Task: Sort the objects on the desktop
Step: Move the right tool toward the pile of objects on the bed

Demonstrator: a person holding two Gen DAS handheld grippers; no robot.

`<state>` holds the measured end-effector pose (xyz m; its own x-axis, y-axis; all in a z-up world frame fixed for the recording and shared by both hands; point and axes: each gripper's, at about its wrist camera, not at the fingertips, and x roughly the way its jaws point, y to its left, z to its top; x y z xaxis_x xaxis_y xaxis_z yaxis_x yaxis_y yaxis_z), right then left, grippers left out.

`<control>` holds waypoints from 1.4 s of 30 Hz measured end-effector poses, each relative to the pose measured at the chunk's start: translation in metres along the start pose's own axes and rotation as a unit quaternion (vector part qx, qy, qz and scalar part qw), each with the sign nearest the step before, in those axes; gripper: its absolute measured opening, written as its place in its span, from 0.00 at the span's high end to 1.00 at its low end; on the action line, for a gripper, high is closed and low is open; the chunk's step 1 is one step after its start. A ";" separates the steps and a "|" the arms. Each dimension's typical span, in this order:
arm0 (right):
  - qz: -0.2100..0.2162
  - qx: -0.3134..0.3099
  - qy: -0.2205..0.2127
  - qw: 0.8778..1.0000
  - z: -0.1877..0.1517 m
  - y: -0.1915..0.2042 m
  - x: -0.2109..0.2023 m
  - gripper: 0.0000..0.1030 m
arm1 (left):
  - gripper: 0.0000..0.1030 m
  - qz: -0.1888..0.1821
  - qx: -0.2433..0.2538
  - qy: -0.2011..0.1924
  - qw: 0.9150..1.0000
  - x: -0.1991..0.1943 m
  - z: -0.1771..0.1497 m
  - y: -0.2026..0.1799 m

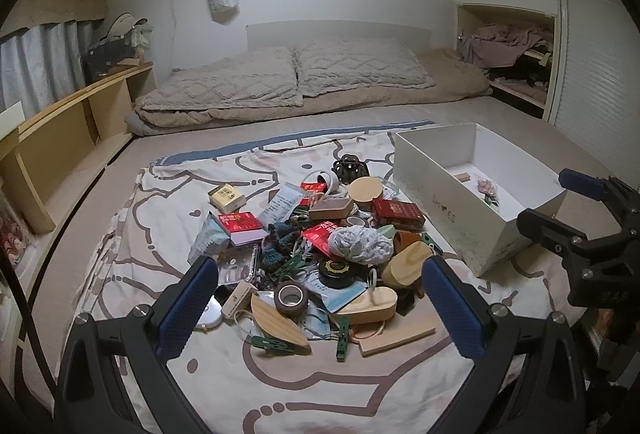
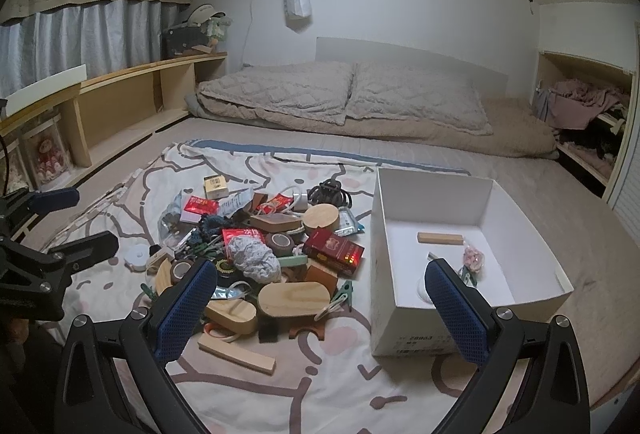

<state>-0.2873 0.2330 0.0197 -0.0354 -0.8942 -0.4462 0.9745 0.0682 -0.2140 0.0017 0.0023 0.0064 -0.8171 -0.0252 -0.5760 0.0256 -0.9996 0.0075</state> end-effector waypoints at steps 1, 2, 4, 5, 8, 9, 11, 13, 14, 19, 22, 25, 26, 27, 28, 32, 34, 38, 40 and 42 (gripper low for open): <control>0.000 0.000 -0.003 1.000 0.002 0.000 -0.001 0.00 | 0.01 0.000 -0.001 0.000 1.000 0.000 0.001 0.000; -0.001 -0.001 -0.006 1.000 0.003 0.001 -0.002 0.00 | 0.01 -0.001 -0.002 -0.002 1.000 -0.001 0.001 0.000; -0.001 -0.001 -0.009 1.000 0.005 0.001 -0.003 0.00 | 0.01 0.000 -0.001 -0.005 1.000 -0.002 0.002 0.001; 0.000 -0.001 -0.010 1.000 0.007 0.001 -0.003 0.00 | 0.01 0.002 -0.001 -0.006 1.000 -0.002 0.002 0.001; 0.001 -0.004 -0.014 1.000 0.010 0.003 -0.003 0.00 | 0.01 0.004 0.001 -0.009 1.000 -0.003 0.004 0.002; 0.001 -0.005 -0.015 1.000 0.011 0.004 -0.003 0.00 | 0.01 0.004 0.001 -0.010 1.000 -0.004 0.005 0.002; 0.003 -0.007 -0.019 1.000 0.014 0.006 -0.003 0.00 | 0.01 0.006 0.003 -0.015 1.000 -0.007 0.007 0.003; 0.006 -0.007 -0.021 1.000 0.017 0.008 -0.002 0.00 | 0.01 0.012 0.009 -0.022 1.000 -0.010 0.011 0.004; 0.010 -0.008 -0.022 1.000 0.018 0.009 -0.001 0.00 | 0.01 0.015 0.011 -0.025 1.000 -0.011 0.013 0.005; 0.018 -0.015 -0.028 0.999 0.024 0.017 0.002 0.00 | 0.01 0.021 0.015 -0.033 0.999 -0.015 0.025 0.012; 0.024 -0.014 -0.029 0.999 0.029 0.021 0.005 0.00 | 0.01 0.029 0.020 -0.035 0.999 -0.013 0.029 0.018; 0.031 -0.009 -0.031 0.999 0.033 0.023 0.008 0.00 | 0.01 0.036 0.020 -0.035 0.999 -0.012 0.034 0.026; 0.030 -0.008 -0.032 0.999 0.034 0.024 0.009 0.00 | 0.01 0.038 0.020 -0.036 0.998 -0.012 0.036 0.028; 0.029 -0.007 -0.032 0.999 0.035 0.025 0.010 0.00 | 0.01 0.040 0.021 -0.037 0.998 -0.011 0.037 0.032; 0.029 -0.006 -0.033 0.999 0.036 0.025 0.012 0.00 | 0.01 0.062 0.007 -0.036 0.997 -0.011 0.038 0.035; 0.027 -0.001 -0.028 0.999 0.035 0.028 0.021 0.00 | 0.01 0.092 -0.004 -0.040 0.995 -0.008 0.042 0.050; 0.027 0.000 -0.023 0.999 0.034 0.029 0.025 0.00 | 0.01 0.098 -0.002 -0.041 0.994 -0.007 0.043 0.058; 0.026 -0.002 -0.021 0.999 0.031 0.034 0.034 0.00 | 0.01 0.107 0.007 -0.036 0.994 0.001 0.047 0.074; 0.029 0.000 -0.015 0.999 0.028 0.036 0.040 0.00 | 0.01 0.108 0.007 -0.036 0.993 0.004 0.047 0.081; 0.033 0.001 -0.007 0.999 0.024 0.039 0.047 0.00 | 0.01 0.111 0.007 -0.035 0.993 0.008 0.046 0.087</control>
<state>-0.2452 0.1832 0.0115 0.0319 -0.8936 -0.4478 0.9749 0.1267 -0.1833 -0.0290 -0.0857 0.0401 -0.8300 -0.2457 -0.5007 0.2024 -0.9692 0.1401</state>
